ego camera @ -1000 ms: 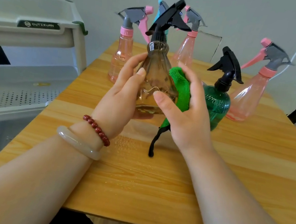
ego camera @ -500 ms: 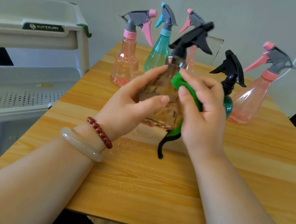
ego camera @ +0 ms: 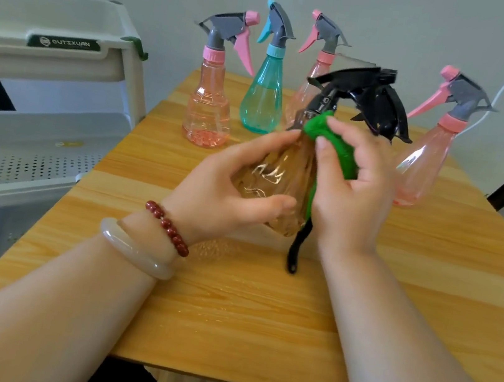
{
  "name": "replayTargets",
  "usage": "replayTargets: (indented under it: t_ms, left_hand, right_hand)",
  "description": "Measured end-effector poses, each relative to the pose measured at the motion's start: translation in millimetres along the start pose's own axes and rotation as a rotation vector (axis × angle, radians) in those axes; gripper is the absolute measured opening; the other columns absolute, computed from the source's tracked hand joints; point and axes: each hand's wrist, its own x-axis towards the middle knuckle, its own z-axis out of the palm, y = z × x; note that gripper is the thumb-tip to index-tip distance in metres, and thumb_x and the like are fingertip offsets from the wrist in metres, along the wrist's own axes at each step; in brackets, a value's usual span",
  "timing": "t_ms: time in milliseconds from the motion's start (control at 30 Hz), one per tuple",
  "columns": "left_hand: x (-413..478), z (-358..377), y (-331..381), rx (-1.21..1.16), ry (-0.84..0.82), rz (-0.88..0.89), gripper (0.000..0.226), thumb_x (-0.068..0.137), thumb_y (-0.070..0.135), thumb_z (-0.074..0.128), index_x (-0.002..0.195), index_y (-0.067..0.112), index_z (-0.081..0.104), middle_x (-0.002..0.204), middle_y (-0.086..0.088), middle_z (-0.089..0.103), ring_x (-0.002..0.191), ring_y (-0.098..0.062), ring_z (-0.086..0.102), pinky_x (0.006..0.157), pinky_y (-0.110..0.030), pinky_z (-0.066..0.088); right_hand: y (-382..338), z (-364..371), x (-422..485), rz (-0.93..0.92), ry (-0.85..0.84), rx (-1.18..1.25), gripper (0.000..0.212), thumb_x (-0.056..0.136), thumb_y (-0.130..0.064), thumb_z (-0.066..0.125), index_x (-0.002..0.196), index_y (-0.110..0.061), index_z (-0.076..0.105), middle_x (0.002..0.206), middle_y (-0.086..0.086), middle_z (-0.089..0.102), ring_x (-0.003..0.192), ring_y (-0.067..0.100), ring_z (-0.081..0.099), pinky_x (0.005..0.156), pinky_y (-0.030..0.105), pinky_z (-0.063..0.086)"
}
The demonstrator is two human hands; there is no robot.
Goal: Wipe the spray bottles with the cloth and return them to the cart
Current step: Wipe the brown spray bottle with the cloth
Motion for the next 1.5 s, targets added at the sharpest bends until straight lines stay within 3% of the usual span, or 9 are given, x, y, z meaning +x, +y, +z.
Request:
replayTargets:
  t_ms: [133, 300, 400, 500, 600, 700, 900, 1100, 1500]
  left_hand:
    - [-0.8, 6.2, -0.5, 0.021, -0.020, 0.044, 0.071, 0.074, 0.034, 0.074, 0.138, 0.028, 0.046, 0.138, 0.012, 0.053, 0.129, 0.005, 0.048, 0.106, -0.014, 0.037]
    - [-0.4, -0.8, -1.8, 0.064, 0.018, 0.065, 0.068, 0.073, 0.035, 0.073, 0.134, 0.035, 0.044, 0.131, 0.021, 0.052, 0.122, 0.009, 0.051, 0.100, -0.011, 0.041]
    - [1.0, -2.9, -3.1, 0.143, 0.004, 0.074, 0.070, 0.073, 0.042, 0.072, 0.137, 0.033, 0.045, 0.134, 0.019, 0.052, 0.126, 0.003, 0.050, 0.108, -0.023, 0.041]
    - [1.3, -0.6, -4.0, 0.188, -0.022, 0.095, 0.069, 0.074, 0.042, 0.072, 0.137, 0.036, 0.043, 0.136, 0.015, 0.053, 0.130, -0.002, 0.048, 0.112, -0.030, 0.039]
    - [1.3, -3.0, -4.6, 0.203, -0.039, 0.089, 0.069, 0.075, 0.043, 0.072, 0.137, 0.041, 0.041, 0.137, 0.015, 0.052, 0.131, -0.003, 0.048, 0.111, -0.031, 0.040]
    - [1.2, -7.2, -4.0, 0.197, -0.013, 0.079, 0.068, 0.074, 0.045, 0.071, 0.135, 0.043, 0.041, 0.134, 0.022, 0.050, 0.127, 0.000, 0.049, 0.109, -0.026, 0.041]
    - [2.3, -1.6, -4.5, 0.217, -0.035, 0.093, 0.069, 0.075, 0.044, 0.072, 0.137, 0.040, 0.042, 0.138, 0.010, 0.053, 0.130, -0.005, 0.048, 0.111, -0.032, 0.041]
    - [0.8, -5.2, -3.6, 0.188, -0.015, 0.059, 0.067, 0.073, 0.046, 0.071, 0.134, 0.044, 0.041, 0.132, 0.023, 0.051, 0.126, 0.002, 0.050, 0.107, -0.020, 0.040]
    - [1.5, 0.3, 6.0, -0.108, 0.110, -0.075, 0.066, 0.076, 0.030, 0.070, 0.138, 0.024, 0.048, 0.123, 0.018, 0.061, 0.114, 0.006, 0.058, 0.090, -0.012, 0.048]
  right_hand:
    - [0.6, -4.6, -1.5, 0.044, 0.117, 0.006, 0.021, 0.093, -0.013, 0.063, 0.113, -0.017, 0.066, 0.108, 0.002, 0.065, 0.107, 0.013, 0.060, 0.095, 0.020, 0.045]
    - [-6.1, -2.0, -2.9, 0.007, -0.078, 0.094, 0.022, 0.089, -0.011, 0.065, 0.108, -0.021, 0.067, 0.104, -0.003, 0.061, 0.105, 0.010, 0.059, 0.094, 0.020, 0.044]
    - [-6.8, 4.0, -1.4, 0.074, 0.062, 0.064, 0.023, 0.090, -0.014, 0.064, 0.110, -0.025, 0.065, 0.106, -0.005, 0.062, 0.105, 0.001, 0.058, 0.094, 0.016, 0.043]
    - [-6.9, 9.7, -0.5, 0.259, 0.172, 0.130, 0.023, 0.092, -0.020, 0.060, 0.112, -0.030, 0.064, 0.114, -0.007, 0.066, 0.113, 0.006, 0.060, 0.101, 0.030, 0.048]
    - [-6.0, 4.9, -0.8, 0.301, 0.061, 0.216, 0.025, 0.092, -0.022, 0.059, 0.113, -0.035, 0.064, 0.123, -0.003, 0.065, 0.119, 0.008, 0.058, 0.104, 0.037, 0.046]
    - [-9.4, 1.0, -2.8, 0.117, -0.069, 0.128, 0.025, 0.091, -0.016, 0.062, 0.111, -0.031, 0.064, 0.117, 0.002, 0.064, 0.114, 0.007, 0.058, 0.100, 0.021, 0.043]
    - [-9.7, 10.3, -2.6, 0.337, 0.184, 0.158, 0.024, 0.093, -0.023, 0.057, 0.112, -0.036, 0.064, 0.113, -0.014, 0.065, 0.113, 0.002, 0.059, 0.100, 0.033, 0.048]
    - [-11.7, 4.1, -3.6, 0.243, -0.097, 0.208, 0.028, 0.091, -0.020, 0.061, 0.111, -0.039, 0.066, 0.119, -0.004, 0.064, 0.117, 0.009, 0.058, 0.103, 0.041, 0.047]
    - [-10.0, -3.1, -4.5, 0.191, -0.216, 0.191, 0.026, 0.093, -0.015, 0.059, 0.114, -0.029, 0.064, 0.118, -0.004, 0.063, 0.116, 0.006, 0.057, 0.102, 0.029, 0.046]
